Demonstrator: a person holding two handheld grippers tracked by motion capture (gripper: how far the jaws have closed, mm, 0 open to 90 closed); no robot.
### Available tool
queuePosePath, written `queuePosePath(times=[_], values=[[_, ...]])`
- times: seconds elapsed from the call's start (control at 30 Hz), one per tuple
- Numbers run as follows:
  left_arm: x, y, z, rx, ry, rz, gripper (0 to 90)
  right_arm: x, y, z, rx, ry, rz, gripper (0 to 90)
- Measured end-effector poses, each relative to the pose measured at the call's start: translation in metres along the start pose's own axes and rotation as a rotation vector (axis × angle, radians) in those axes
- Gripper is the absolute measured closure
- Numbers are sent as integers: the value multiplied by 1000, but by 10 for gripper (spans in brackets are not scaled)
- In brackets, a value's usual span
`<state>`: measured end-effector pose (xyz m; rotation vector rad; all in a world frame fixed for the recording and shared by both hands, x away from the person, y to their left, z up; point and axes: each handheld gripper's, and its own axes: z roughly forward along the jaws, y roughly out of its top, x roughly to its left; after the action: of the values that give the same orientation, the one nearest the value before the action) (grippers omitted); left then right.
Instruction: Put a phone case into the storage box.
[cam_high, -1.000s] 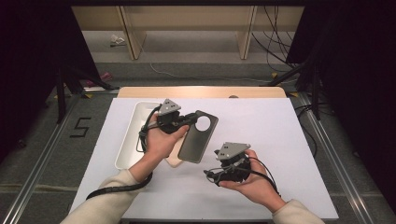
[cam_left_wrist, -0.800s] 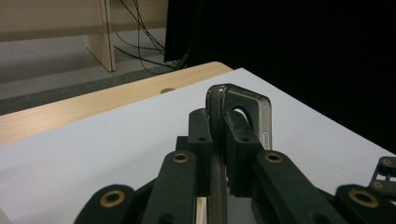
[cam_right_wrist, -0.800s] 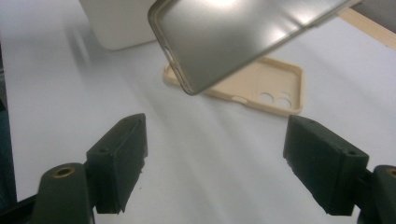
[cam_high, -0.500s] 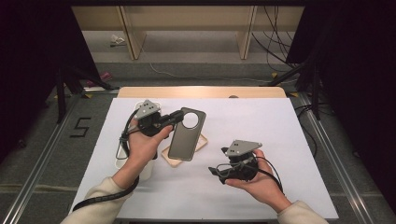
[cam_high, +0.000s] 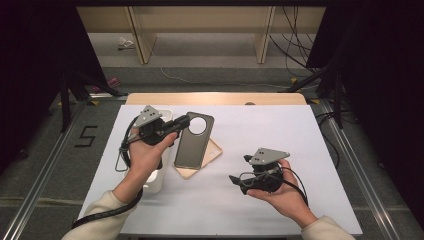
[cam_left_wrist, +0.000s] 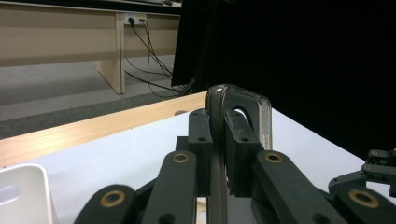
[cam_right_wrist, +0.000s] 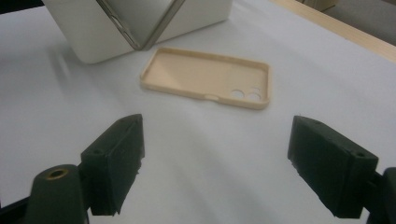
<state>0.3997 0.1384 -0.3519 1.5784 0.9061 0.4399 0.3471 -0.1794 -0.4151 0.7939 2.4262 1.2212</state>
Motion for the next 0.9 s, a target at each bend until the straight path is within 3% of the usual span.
queuePosePath(times=[0.9], values=[[26, 19, -25, -64, 55, 10, 817, -8, -7, -8, -16, -32, 38, 179]])
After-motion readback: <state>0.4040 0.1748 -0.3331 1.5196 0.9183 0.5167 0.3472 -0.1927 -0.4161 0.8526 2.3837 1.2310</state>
